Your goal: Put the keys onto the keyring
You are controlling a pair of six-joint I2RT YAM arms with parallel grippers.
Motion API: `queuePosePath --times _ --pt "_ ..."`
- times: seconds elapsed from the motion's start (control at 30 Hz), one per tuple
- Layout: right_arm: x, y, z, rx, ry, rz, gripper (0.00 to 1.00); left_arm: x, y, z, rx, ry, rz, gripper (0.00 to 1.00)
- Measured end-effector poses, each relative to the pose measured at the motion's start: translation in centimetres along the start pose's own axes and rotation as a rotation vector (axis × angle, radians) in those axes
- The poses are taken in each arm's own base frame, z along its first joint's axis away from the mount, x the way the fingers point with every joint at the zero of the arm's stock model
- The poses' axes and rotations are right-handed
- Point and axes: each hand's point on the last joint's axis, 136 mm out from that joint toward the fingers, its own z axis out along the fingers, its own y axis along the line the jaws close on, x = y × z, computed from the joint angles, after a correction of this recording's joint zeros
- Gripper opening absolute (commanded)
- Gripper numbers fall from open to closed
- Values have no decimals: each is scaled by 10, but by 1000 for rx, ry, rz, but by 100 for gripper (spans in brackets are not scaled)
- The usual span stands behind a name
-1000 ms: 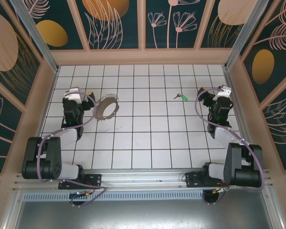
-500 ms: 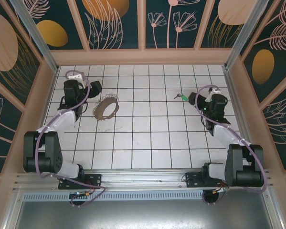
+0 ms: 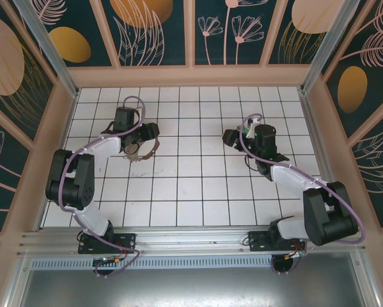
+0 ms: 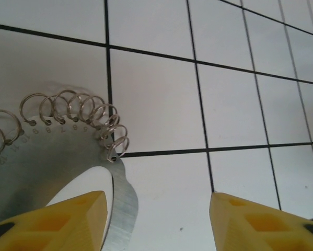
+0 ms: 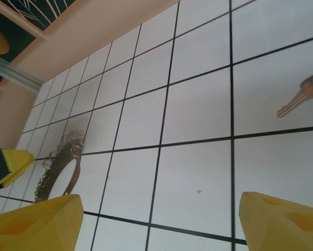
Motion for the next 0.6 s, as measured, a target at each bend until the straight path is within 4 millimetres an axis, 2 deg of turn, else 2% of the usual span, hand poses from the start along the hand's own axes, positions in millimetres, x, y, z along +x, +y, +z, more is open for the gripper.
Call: queuePosePath --times 0.27,0.43,0.6 --pt "27 3 17 -32 90 49 76 16 21 27 -70 71 0 44" --pt "25 8 17 -52 81 51 76 23 32 37 -104 96 4 43" --pt "25 8 19 -54 78 51 76 16 31 43 -102 88 16 43"
